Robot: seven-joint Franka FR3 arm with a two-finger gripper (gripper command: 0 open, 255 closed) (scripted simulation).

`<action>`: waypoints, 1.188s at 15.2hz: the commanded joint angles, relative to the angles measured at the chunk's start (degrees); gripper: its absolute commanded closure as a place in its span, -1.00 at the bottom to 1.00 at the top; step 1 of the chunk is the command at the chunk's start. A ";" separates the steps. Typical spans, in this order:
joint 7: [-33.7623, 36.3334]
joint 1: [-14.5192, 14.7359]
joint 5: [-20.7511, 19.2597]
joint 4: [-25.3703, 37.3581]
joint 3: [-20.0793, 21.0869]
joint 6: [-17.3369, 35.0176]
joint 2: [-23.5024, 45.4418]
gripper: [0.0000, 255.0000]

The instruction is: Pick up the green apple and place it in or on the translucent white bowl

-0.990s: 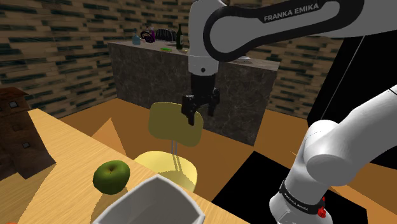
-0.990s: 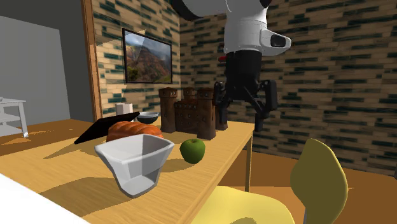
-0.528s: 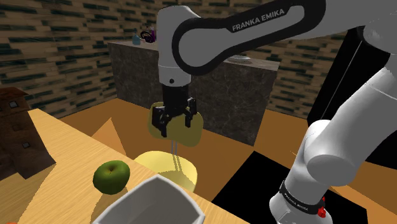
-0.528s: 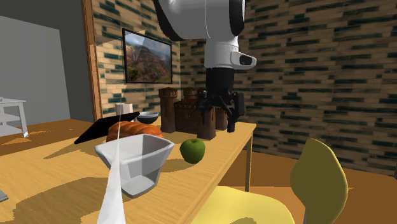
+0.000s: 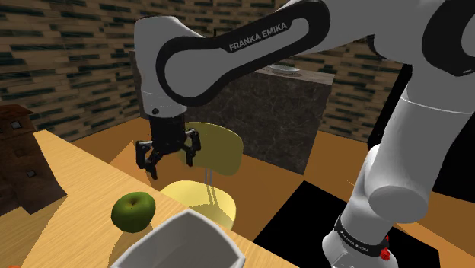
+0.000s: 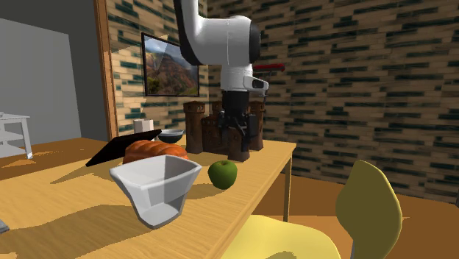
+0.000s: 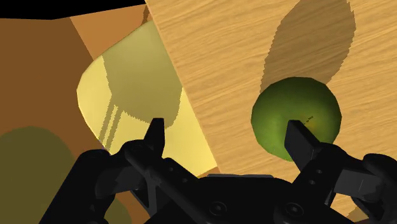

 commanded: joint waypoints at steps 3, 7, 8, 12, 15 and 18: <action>6.70 2.51 -4.98 8.29 1.47 0.56 9.30 -1.00; 12.23 6.48 -9.92 18.29 1.31 -0.57 18.72 -1.00; 12.26 6.62 -9.93 18.41 1.20 -0.58 18.81 -1.00; 12.66 6.83 -10.54 16.60 0.92 2.11 19.81 -1.00; 13.07 7.05 -11.18 15.18 0.65 4.45 20.85 -1.00; 13.07 7.05 -11.18 15.18 0.65 4.45 20.85 -1.00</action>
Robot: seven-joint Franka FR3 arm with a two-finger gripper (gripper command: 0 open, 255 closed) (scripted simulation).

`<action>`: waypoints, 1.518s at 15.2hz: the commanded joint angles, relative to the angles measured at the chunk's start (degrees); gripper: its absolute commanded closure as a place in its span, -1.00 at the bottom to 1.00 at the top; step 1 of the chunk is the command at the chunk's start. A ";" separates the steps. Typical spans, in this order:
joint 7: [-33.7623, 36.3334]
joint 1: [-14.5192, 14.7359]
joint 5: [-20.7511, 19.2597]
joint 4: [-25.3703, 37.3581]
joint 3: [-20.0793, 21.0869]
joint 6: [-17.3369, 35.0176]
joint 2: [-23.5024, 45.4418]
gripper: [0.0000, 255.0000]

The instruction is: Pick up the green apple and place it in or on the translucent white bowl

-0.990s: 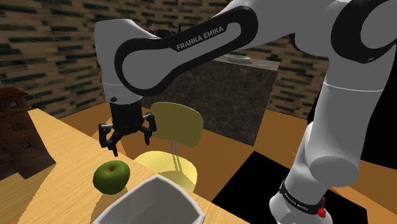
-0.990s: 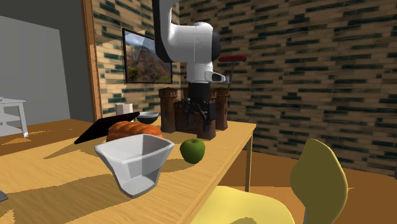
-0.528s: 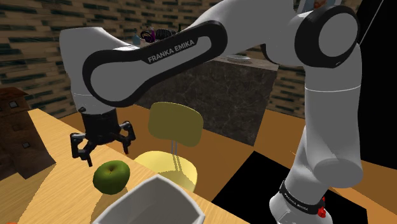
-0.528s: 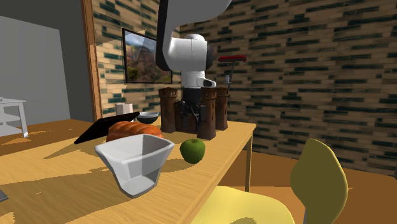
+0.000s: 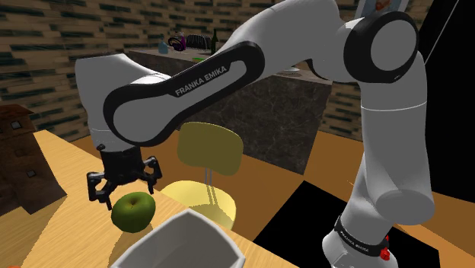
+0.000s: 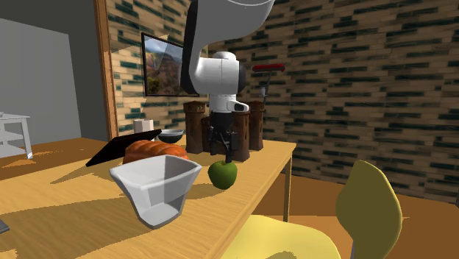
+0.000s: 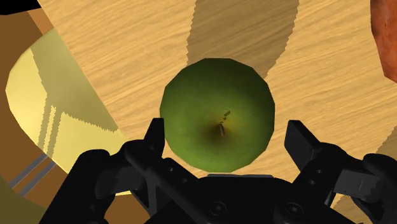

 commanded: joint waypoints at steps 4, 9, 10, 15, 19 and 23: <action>0.04 0.03 -0.04 -0.06 -0.01 0.12 0.05 -1.00; 0.04 0.02 -0.03 -0.06 -0.01 0.11 0.04 1.00; 0.04 0.02 -0.03 -0.06 -0.01 0.11 0.04 1.00; 0.04 0.03 -0.04 -0.06 -0.01 0.12 0.05 1.00; -0.33 -0.14 0.65 1.60 0.31 -2.52 -1.07 1.00; -0.63 -0.25 1.23 3.49 0.57 -5.23 -2.01 1.00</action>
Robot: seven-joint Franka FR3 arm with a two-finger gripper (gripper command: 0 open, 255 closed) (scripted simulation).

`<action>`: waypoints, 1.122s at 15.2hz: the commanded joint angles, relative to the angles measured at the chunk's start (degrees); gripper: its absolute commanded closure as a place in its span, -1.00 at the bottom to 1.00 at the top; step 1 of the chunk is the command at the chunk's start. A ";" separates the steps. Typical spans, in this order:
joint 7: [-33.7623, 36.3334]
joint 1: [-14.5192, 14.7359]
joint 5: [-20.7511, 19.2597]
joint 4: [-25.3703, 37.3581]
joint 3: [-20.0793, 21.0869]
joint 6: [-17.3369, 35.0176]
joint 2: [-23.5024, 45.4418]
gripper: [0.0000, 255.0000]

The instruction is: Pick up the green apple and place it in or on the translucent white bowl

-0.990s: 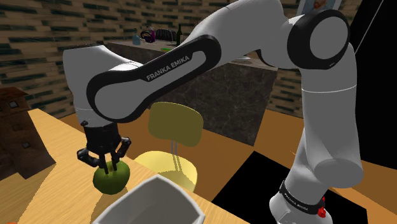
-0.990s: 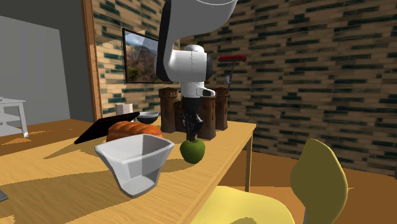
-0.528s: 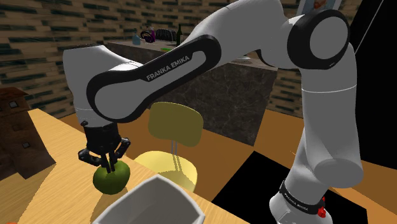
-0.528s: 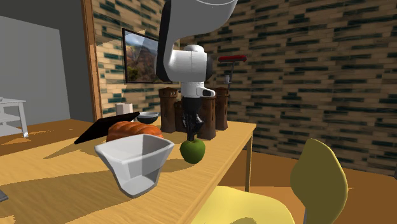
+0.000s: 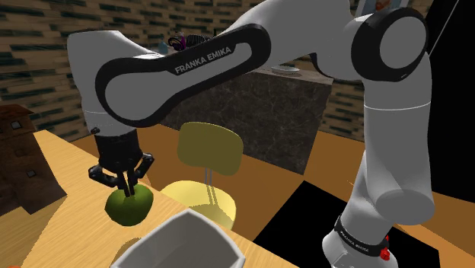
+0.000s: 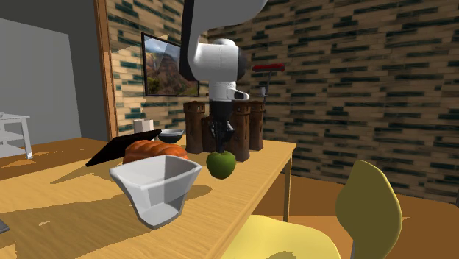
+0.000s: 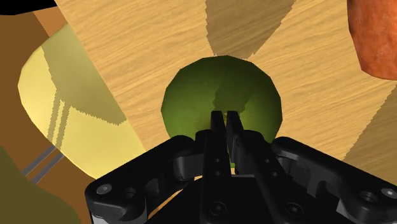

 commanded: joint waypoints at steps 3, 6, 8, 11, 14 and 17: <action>-0.31 -0.09 0.52 2.08 0.21 -2.80 -0.81 1.00; -0.46 -0.08 0.82 3.80 0.35 -4.93 -1.28 1.00; -0.54 -0.05 0.98 5.03 0.43 -6.37 -1.53 1.00; -0.63 0.03 1.16 7.00 0.54 -8.57 -1.80 1.00; -0.67 0.16 1.27 9.14 0.63 -10.82 -1.94 1.00; -0.68 0.35 1.31 11.46 0.71 -13.13 -1.95 1.00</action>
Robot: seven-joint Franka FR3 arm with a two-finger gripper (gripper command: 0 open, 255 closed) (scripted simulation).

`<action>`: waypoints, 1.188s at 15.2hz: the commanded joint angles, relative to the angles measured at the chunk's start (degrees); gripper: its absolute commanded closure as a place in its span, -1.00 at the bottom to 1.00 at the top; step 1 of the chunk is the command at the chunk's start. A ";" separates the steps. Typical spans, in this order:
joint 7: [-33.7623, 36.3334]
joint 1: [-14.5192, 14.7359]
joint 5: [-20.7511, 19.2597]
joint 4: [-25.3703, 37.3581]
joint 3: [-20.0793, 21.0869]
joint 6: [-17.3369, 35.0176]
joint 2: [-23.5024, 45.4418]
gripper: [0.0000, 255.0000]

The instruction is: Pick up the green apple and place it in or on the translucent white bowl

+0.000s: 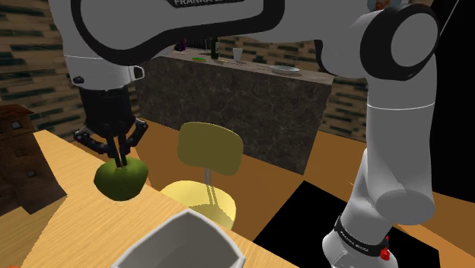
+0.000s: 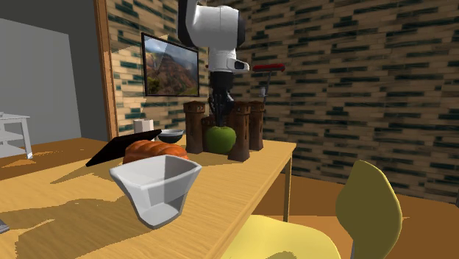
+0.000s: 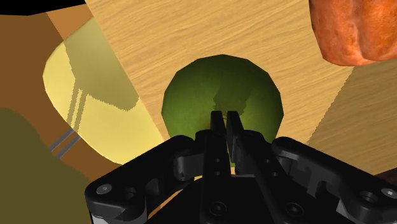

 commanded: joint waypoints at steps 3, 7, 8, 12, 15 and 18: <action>-0.03 0.23 0.05 2.97 0.10 -3.01 -0.05 1.00; 0.07 0.68 -0.14 6.67 0.18 -6.29 0.39 1.00; 0.11 0.81 -0.21 7.66 0.20 -7.14 0.54 1.00; 0.29 1.49 -0.63 11.95 0.26 -10.64 1.39 1.00; 0.45 2.13 -1.07 15.49 0.29 -13.37 2.26 1.00; 1.81 1.37 1.69 8.74 1.40 -12.08 -3.83 1.00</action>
